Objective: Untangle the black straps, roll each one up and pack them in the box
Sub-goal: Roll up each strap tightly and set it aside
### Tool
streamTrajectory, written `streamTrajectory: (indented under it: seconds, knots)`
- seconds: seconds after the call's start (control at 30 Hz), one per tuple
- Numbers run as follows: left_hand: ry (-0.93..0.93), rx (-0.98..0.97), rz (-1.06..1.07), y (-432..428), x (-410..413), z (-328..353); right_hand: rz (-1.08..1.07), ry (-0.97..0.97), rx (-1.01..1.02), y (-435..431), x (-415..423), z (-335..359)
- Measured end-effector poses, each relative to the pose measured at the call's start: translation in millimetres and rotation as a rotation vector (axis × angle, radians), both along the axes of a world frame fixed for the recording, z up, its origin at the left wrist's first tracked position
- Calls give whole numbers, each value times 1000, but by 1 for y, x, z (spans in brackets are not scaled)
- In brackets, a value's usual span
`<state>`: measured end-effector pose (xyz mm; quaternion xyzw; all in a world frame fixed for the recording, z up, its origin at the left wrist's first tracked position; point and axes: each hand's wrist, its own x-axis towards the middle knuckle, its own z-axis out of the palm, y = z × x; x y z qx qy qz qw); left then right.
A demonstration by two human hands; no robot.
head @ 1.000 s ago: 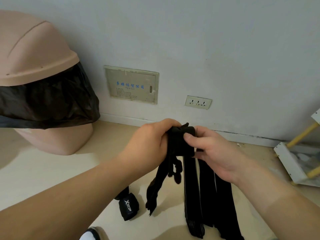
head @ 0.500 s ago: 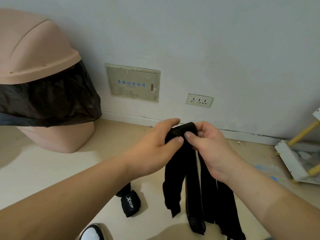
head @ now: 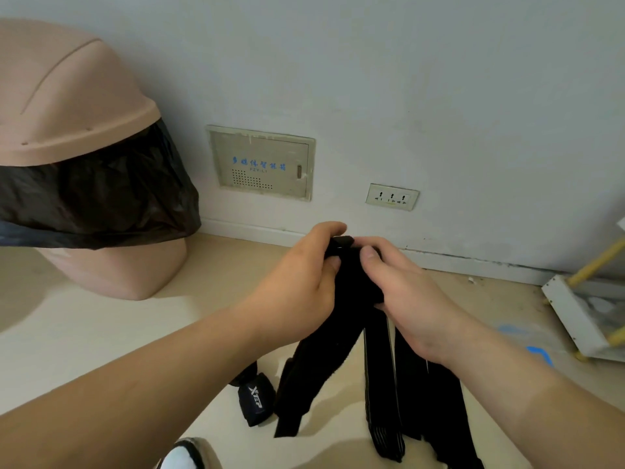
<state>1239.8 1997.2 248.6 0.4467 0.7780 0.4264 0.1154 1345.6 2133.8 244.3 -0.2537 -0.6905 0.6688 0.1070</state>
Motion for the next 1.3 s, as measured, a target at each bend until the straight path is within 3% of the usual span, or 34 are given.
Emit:
streamTrajectory:
  seconds: [0.3, 0.5, 0.7, 0.93, 1.2, 1.3]
  knots:
    - [-53, 97, 144, 0, 0, 0, -156, 101, -166, 0, -2, 0]
    - [89, 135, 115, 2, -7, -7, -190, 121, -86, -2, -4, -3]
    - [-230, 231, 128, 0, -7, 2, -195, 125, -14, -1, -3, -2]
    - [-227, 138, 79, 2, -4, 1, -210, 119, -124, -4, -1, 0]
    - [-506, 203, 168, 1, -7, 10, -183, 130, -65, -8, -1, 4]
    - [-497, 164, 166, -3, -10, 12, -168, 119, -30, -8, -1, 5]
